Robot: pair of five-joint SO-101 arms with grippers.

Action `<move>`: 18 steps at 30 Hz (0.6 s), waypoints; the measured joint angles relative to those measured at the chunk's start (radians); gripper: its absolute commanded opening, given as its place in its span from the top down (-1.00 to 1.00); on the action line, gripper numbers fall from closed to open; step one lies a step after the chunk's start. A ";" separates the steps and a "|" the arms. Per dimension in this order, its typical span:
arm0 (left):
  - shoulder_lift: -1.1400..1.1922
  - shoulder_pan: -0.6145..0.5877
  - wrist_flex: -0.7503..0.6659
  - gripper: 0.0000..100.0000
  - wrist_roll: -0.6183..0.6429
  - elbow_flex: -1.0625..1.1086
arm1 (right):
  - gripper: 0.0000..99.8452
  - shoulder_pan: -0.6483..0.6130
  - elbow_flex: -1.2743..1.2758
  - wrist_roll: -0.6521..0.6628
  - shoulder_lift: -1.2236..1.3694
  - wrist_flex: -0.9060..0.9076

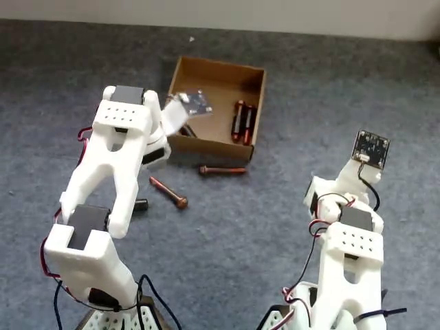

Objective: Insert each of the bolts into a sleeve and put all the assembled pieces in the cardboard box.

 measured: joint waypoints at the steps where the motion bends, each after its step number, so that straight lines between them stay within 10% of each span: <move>1: 0.000 0.000 0.000 0.72 -0.068 0.000 | 0.99 0.000 0.000 0.000 0.000 0.000; 8: 0.000 0.031 -0.008 0.65 -0.354 0.155 | 0.99 0.000 0.000 0.000 0.000 0.000; 18: 0.002 0.137 -0.091 0.64 -0.376 0.189 | 0.99 0.000 0.000 0.000 0.000 0.000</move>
